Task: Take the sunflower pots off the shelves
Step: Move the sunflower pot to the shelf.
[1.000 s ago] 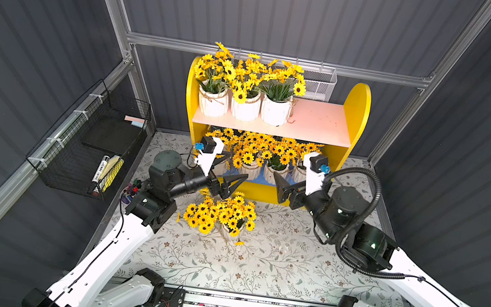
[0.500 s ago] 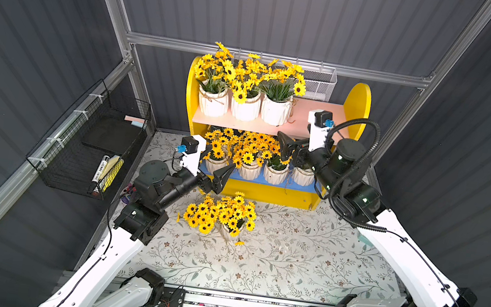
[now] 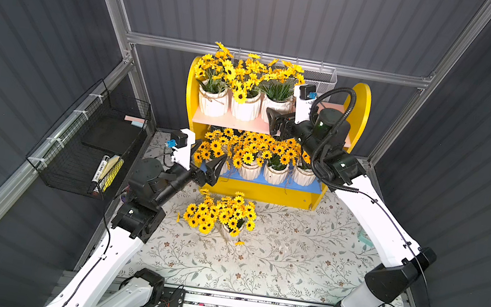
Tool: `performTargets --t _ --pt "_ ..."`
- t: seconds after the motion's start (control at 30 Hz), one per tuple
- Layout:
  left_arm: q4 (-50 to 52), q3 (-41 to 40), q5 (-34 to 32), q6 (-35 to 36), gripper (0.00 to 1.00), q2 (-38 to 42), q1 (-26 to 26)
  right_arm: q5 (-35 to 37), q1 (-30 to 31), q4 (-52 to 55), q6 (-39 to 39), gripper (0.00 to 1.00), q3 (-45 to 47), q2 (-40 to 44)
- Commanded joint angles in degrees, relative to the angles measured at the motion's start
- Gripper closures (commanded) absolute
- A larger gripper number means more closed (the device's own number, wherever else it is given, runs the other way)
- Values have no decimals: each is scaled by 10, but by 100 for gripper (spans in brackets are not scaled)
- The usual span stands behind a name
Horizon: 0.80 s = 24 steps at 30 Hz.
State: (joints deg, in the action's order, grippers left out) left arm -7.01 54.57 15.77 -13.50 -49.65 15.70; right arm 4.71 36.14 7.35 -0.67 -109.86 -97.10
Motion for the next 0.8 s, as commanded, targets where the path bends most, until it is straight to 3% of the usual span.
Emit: performTargets --t 0.0,0.77 --pt "-20 -7 14 -9 1 0 -7 6 -1 -4 -13 1 -27 -18" --pt "-32 -11 29 -18 0 -4 -28 107 8 -79 -66 1 -38 -59"
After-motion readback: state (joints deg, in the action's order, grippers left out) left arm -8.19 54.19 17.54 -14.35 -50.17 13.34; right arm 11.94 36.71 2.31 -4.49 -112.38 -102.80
